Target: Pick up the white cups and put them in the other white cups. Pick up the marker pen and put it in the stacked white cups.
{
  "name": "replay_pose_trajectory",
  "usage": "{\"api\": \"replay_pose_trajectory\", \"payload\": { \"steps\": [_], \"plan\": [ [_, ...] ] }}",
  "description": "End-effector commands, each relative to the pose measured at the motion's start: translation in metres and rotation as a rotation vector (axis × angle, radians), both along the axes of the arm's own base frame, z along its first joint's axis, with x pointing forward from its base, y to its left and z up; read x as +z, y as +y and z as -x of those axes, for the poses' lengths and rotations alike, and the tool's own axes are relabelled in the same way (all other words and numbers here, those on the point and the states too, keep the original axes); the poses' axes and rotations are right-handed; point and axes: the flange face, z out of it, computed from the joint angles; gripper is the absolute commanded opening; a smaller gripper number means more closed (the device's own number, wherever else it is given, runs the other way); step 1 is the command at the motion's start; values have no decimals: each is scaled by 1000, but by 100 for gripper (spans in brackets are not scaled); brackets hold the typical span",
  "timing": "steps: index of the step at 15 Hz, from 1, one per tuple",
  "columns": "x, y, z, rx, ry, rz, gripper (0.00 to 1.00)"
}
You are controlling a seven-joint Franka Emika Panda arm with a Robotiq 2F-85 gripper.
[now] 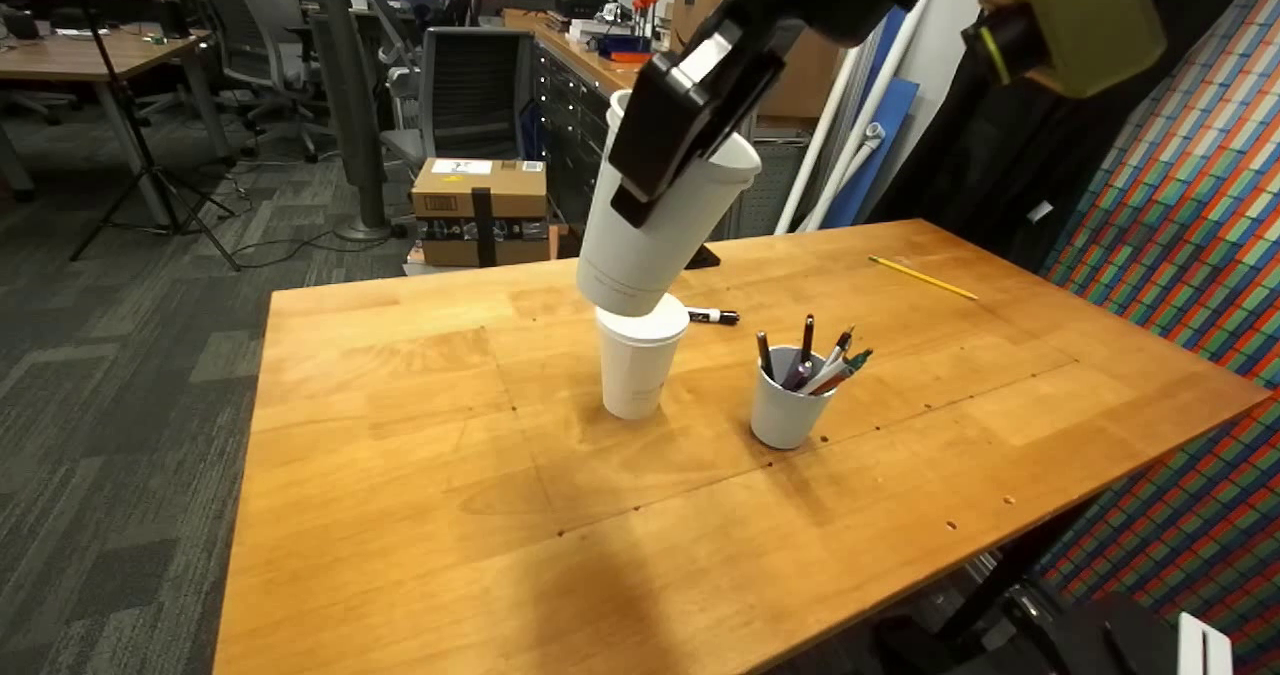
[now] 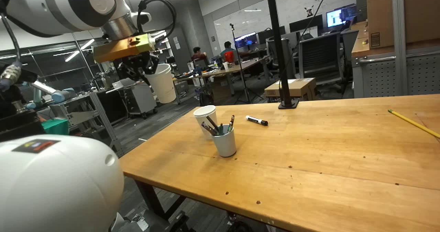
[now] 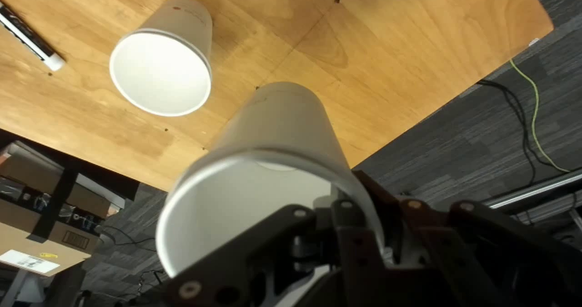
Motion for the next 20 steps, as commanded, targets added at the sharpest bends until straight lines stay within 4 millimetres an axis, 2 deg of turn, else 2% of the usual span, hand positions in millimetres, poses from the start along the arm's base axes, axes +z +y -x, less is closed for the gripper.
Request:
{"api": "replay_pose_trajectory", "payload": {
  "steps": [1,11,20],
  "plan": [
    [-8,8,-7,18,-15,-35,2],
    [-48,-13,-57,38,-4,-16,2],
    [-65,-26,-101,78,-32,-7,2]
  ]
}}
